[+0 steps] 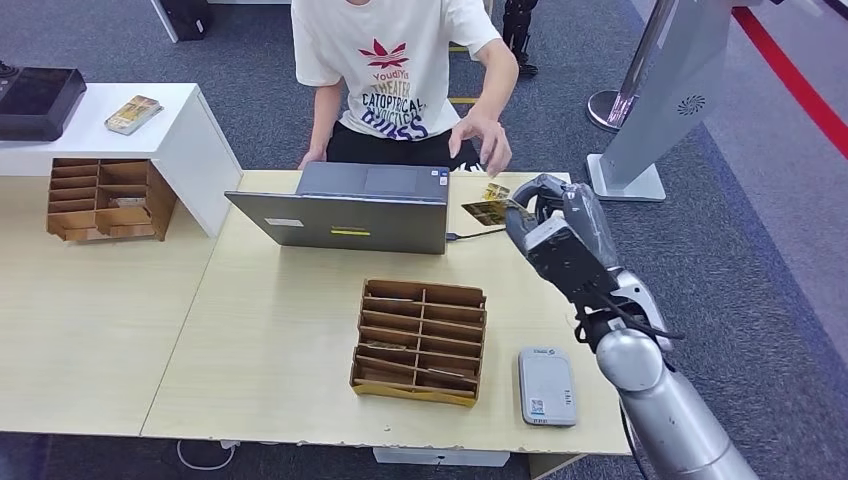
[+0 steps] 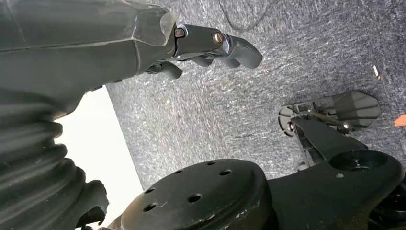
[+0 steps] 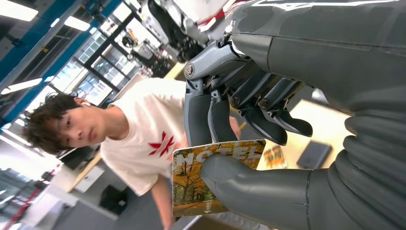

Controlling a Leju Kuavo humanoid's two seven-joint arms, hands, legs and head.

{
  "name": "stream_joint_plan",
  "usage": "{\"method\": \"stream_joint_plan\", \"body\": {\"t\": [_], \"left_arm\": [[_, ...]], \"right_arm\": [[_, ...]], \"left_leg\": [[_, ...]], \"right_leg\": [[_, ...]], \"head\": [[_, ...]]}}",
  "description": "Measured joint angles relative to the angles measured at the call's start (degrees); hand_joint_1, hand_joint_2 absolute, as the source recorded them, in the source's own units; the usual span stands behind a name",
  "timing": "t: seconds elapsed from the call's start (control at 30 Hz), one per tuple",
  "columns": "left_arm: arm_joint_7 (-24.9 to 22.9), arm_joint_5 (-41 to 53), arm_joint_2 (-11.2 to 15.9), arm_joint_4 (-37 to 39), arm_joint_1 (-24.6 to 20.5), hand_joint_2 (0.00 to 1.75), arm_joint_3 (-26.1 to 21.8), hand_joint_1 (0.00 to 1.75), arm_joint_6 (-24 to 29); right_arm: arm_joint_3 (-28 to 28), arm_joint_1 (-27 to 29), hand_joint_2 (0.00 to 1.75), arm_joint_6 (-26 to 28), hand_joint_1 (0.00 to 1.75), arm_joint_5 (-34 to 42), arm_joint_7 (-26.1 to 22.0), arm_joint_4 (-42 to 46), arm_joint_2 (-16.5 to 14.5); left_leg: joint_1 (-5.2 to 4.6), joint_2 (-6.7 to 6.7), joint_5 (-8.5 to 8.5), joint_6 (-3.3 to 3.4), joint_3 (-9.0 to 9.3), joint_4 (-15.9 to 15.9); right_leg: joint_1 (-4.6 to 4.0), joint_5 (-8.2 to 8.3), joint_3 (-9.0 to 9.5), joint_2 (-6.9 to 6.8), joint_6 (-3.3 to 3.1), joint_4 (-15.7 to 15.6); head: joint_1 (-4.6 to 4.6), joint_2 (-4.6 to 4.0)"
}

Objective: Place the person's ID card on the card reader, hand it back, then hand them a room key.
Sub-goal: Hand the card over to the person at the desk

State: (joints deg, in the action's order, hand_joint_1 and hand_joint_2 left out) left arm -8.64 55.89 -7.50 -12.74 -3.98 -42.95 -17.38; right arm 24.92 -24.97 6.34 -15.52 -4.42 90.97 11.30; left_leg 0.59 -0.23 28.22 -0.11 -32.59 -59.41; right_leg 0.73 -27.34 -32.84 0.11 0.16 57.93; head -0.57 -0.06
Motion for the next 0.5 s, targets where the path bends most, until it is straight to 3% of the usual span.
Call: {"method": "stream_joint_plan", "body": {"t": [0.17, 0.4, 0.47, 0.5], "left_arm": [[-1.06, 4.0, 0.02, 0.0, -0.81, 1.75, 0.71, 0.0, -0.02], [-3.03, 7.28, 0.02, 0.0, -2.01, 1.75, 2.99, 0.0, -0.02], [-3.53, 7.94, 0.02, 0.0, -2.32, 1.75, 3.59, 0.0, -0.02], [-3.74, 8.2, 0.02, 0.0, -2.45, 1.75, 3.89, 0.0, -0.02]], "right_arm": [[5.48, -11.84, 1.75, 1.27, 1.75, -17.47, 7.49, -9.96, -7.5], [8.26, -22.16, 1.75, 4.08, 1.75, -33.49, 11.35, -24.98, -14.21], [8.48, -23.97, 1.75, 4.77, 0.96, -36.84, 11.83, -28.8, -15.42], [8.56, -24.8, 1.31, 4.92, 0.52, -38.05, 11.99, -30.65, -15.98]], "left_leg": [[0.01, 0.11, -0.06, -0.07, 0.01, 0.0], [0.03, -0.03, -0.16, -0.11, -0.02, 0.0], [0.02, -0.04, -0.16, -0.12, -0.02, 0.0], [0.02, -0.03, -0.16, -0.12, -0.01, -0.01]], "right_leg": [[0.0, 0.05, -0.06, 0.1, -0.08, 0.1], [-0.01, 0.09, -0.07, -0.02, -0.13, 0.13], [-0.01, 0.1, -0.06, -0.02, -0.12, 0.12], [-0.01, 0.1, -0.06, -0.02, -0.12, 0.12]], "head": [[0.0, 0.0], [-0.01, -0.01], [-0.01, -0.01], [-0.01, -0.01]]}}
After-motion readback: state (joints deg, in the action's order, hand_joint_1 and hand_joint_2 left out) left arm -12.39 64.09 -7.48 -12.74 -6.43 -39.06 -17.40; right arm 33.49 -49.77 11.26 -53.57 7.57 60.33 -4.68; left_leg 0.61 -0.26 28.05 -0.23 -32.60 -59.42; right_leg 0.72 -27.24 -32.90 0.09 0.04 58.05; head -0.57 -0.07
